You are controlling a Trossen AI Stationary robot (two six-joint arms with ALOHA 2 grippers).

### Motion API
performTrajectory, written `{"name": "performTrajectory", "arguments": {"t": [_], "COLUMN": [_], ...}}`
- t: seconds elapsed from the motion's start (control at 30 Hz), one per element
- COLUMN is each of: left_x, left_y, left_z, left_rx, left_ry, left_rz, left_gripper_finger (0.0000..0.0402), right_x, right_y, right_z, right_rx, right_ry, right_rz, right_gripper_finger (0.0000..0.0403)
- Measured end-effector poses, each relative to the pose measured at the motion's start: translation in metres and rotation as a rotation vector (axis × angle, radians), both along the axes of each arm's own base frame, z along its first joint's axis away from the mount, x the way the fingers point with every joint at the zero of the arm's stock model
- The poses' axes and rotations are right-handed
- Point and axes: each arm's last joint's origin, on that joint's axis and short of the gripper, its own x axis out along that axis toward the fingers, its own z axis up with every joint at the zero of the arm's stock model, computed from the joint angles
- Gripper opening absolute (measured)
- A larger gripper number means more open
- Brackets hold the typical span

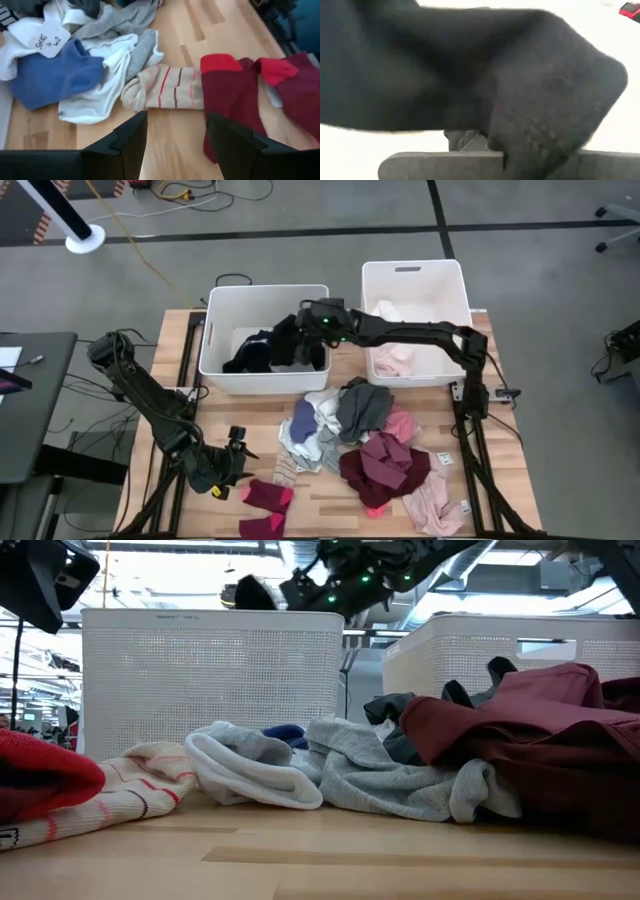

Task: Sort clothes
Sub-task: Put the black garment into the left white laundry organizer

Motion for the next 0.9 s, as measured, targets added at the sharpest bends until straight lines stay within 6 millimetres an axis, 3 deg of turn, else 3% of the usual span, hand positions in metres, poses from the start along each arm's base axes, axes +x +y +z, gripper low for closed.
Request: {"name": "performTrajectory", "arguments": {"t": [0.17, 0.47, 0.7, 0.9], "left_x": [-0.001, -0.002, -0.002, -0.002], "left_y": [0.000, -0.001, -0.001, -0.001], "left_z": [0.000, 0.000, -0.001, 0.000], "left_rx": [0.001, -0.013, -0.015, -0.016], "left_ry": [0.005, 0.010, 0.012, 0.013], "left_rz": [-0.001, -0.001, -0.004, -0.005], "left_gripper_finger": [0.0199, 0.0199, 0.0199, 0.0199], "right_x": [0.008, 0.000, -0.010, -0.011], "right_y": [-0.004, -0.005, -0.004, -0.003], "right_z": [-0.004, 0.002, -0.010, -0.006], "right_rx": [0.050, 0.095, 0.148, 0.175], "right_ry": [0.087, 0.152, 0.302, 0.309], "right_rz": [0.006, -0.013, -0.007, 0.019], "right_gripper_finger": [0.0012, 0.0029, 0.0109, 0.0197]}}
